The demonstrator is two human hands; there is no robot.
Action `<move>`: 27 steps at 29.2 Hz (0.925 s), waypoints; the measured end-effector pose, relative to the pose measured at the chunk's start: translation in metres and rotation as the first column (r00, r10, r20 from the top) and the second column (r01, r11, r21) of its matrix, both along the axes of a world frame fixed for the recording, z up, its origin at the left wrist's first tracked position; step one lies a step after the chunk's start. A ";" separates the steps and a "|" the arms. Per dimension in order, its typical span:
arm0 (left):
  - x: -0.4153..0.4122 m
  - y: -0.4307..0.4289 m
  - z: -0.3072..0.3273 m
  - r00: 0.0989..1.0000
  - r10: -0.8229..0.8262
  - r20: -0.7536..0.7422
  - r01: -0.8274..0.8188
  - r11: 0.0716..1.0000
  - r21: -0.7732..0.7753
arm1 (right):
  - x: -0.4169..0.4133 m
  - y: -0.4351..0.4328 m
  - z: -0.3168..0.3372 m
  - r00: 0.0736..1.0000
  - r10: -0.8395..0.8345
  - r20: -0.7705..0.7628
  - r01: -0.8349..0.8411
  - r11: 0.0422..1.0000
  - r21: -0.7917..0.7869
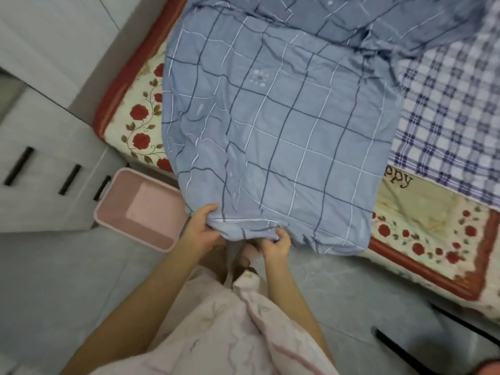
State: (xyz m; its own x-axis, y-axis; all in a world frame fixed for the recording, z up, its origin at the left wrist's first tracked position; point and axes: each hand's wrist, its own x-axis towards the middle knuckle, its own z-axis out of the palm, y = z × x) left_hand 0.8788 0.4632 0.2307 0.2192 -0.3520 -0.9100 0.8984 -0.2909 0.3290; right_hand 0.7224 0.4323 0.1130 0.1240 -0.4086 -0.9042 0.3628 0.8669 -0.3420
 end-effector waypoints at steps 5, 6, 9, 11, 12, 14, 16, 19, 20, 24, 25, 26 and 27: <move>0.016 0.026 -0.001 0.996 0.066 0.060 -0.069 0.997 0.040 | 0.002 -0.002 -0.001 0.875 -0.468 0.119 0.426 0.864 0.269; 0.022 0.031 -0.002 0.996 0.048 0.069 -0.051 0.998 0.039 | -0.003 0.000 0.002 0.848 -0.505 0.161 0.448 0.845 0.291; 0.039 0.039 0.001 0.994 0.059 0.094 -0.064 0.997 0.051 | -0.027 -0.002 0.012 0.842 -0.512 0.167 0.438 0.831 0.342; 0.046 0.040 0.002 0.990 0.083 0.117 -0.090 0.995 0.054 | -0.042 -0.007 0.009 0.856 -0.513 0.064 0.472 0.826 0.310; 0.045 0.038 0.007 0.990 0.054 0.130 -0.057 0.998 0.023 | -0.048 -0.014 0.013 0.844 -0.536 0.027 0.506 0.811 0.295; 0.048 0.044 0.017 0.996 0.058 0.072 -0.049 0.991 -0.122 | -0.053 -0.024 0.010 0.792 -0.610 0.020 0.592 0.775 0.221; 0.058 0.042 0.040 0.994 0.007 0.111 0.012 0.985 -0.170 | -0.062 -0.036 0.026 0.769 -0.639 -0.015 0.634 0.761 0.136; 0.095 0.009 0.059 0.983 -0.011 0.182 0.033 0.992 -0.118 | -0.067 -0.072 0.083 0.697 -0.706 0.123 0.711 0.703 0.003; 0.102 -0.003 0.073 0.981 -0.008 0.193 0.043 0.984 -0.175 | -0.069 -0.085 0.108 0.690 -0.698 0.191 0.720 0.690 -0.077; 0.119 -0.029 0.141 0.961 0.130 0.244 -0.006 0.892 -0.451 | -0.083 -0.117 0.205 0.651 -0.521 0.552 0.756 0.513 -0.407; 0.125 -0.026 0.147 0.956 0.174 0.238 -0.035 0.870 -0.493 | -0.087 -0.114 0.216 0.664 -0.453 0.595 0.744 0.482 -0.463; 0.130 -0.022 0.147 0.958 0.214 0.188 -0.086 0.846 -0.526 | -0.088 -0.109 0.225 0.671 -0.409 0.619 0.738 0.457 -0.497; 0.137 -0.019 0.144 0.957 0.252 0.141 -0.139 0.831 -0.539 | -0.082 -0.097 0.234 0.679 -0.375 0.632 0.725 0.478 -0.495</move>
State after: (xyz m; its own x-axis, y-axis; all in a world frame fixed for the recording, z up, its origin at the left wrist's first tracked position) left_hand 1.0155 0.4440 0.3750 0.4889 -0.6887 -0.5355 0.8175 0.1475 0.5567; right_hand 0.6404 0.3348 0.3470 -0.1067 -0.9601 -0.2586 0.9147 0.0072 -0.4041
